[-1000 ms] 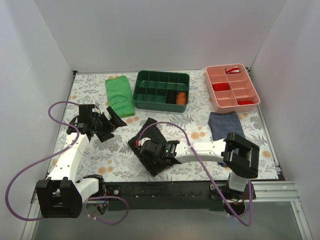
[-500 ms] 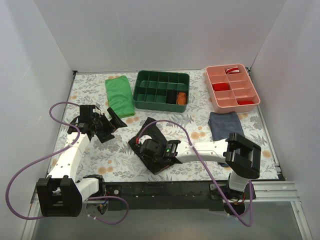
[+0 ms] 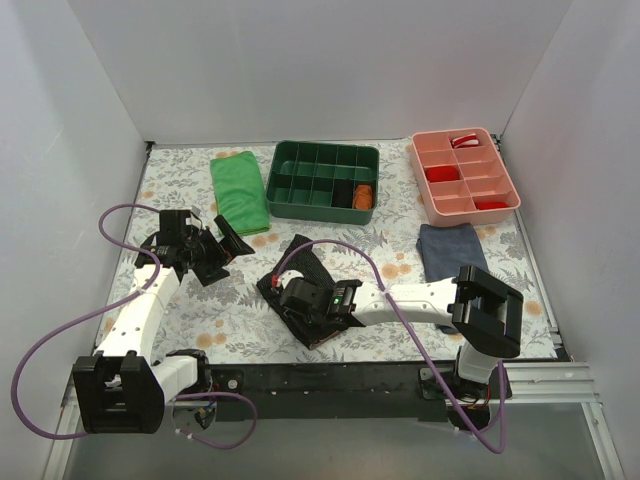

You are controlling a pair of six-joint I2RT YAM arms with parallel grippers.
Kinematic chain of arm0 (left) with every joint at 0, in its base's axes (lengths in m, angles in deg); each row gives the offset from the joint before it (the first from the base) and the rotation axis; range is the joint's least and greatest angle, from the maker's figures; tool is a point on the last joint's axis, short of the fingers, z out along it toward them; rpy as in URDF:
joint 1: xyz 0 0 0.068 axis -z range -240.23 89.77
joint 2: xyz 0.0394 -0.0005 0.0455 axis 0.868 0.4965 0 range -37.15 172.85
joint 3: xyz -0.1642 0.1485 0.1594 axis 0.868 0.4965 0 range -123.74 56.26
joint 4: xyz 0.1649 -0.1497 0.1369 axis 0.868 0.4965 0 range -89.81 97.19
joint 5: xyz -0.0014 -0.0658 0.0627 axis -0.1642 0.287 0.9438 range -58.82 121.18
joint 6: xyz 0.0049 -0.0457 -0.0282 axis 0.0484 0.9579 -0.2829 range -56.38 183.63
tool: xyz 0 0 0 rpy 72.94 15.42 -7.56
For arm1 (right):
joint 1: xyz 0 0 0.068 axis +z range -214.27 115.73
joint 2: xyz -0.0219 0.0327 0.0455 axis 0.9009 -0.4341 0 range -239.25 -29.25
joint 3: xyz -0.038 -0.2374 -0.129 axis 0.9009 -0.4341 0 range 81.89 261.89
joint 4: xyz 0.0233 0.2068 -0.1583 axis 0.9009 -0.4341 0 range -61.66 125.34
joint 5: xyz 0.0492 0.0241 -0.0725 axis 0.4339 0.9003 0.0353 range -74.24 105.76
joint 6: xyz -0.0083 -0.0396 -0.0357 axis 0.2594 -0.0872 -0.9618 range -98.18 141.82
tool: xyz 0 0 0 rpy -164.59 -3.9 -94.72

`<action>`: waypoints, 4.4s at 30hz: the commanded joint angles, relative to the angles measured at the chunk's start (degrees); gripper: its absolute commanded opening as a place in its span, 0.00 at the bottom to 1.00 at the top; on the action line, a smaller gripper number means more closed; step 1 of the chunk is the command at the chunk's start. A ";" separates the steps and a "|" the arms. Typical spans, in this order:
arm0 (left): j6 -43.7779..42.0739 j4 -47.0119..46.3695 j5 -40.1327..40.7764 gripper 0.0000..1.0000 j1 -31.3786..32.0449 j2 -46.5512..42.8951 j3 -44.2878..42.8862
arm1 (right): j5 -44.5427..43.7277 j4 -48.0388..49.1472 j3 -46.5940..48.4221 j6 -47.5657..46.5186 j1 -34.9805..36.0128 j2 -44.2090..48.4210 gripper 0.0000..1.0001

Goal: Roll the underwear
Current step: Pick up the underwear from the center of the board, then place the underwear at the center of the board.

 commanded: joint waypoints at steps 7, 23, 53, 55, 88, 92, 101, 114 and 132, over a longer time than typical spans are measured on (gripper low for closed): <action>-2.46 0.21 -1.56 0.98 -0.27 -0.52 -0.60 | -8.07 -3.23 2.29 1.05 -0.10 6.60 0.01; -4.49 -1.98 -5.78 0.97 8.07 2.56 -9.22 | -15.11 -7.19 5.64 2.28 -3.96 16.80 0.01; 9.66 -7.61 4.94 0.96 19.50 1.06 6.16 | -12.03 -5.08 3.00 3.87 -9.85 18.74 0.03; 10.10 -8.31 5.82 0.96 20.03 2.38 6.34 | -11.94 -5.08 2.91 3.69 -9.85 18.92 0.03; 9.49 -13.41 7.23 0.00 22.05 12.15 -2.88 | -17.03 -9.28 2.04 5.01 -10.03 25.75 0.02; 8.43 -9.90 4.87 0.00 22.40 9.69 -9.38 | -20.37 -11.49 3.26 3.62 -10.64 31.12 0.01; 7.37 3.02 8.72 0.00 23.46 4.41 -29.93 | -16.09 -12.81 8.10 -3.42 -10.64 37.99 0.03; 7.89 9.97 5.74 0.00 25.38 3.71 -37.61 | -30.13 -13.42 11.51 -0.08 -10.64 46.16 0.03; 15.11 12.16 28.65 0.00 42.09 1.15 -24.60 | -9.40 -15.54 18.20 -6.67 -19.34 19.46 0.05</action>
